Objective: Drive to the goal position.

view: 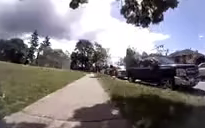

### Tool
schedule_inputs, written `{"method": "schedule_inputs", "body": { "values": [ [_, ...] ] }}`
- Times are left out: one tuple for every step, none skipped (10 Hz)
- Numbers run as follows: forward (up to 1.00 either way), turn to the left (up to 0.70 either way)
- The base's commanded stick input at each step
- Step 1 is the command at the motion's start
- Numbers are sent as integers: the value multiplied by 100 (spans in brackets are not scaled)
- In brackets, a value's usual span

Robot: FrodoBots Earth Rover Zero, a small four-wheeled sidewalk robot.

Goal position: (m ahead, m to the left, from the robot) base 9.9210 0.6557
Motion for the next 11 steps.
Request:
{"method": "schedule_inputs", "body": {
  "values": [
    [70,22],
    [70,26],
    [70,30],
    [70,34],
    [70,13],
    [70,0],
    [70,0],
    [70,0],
    [70,0],
    [70,0],
    [70,0]
  ]
}}
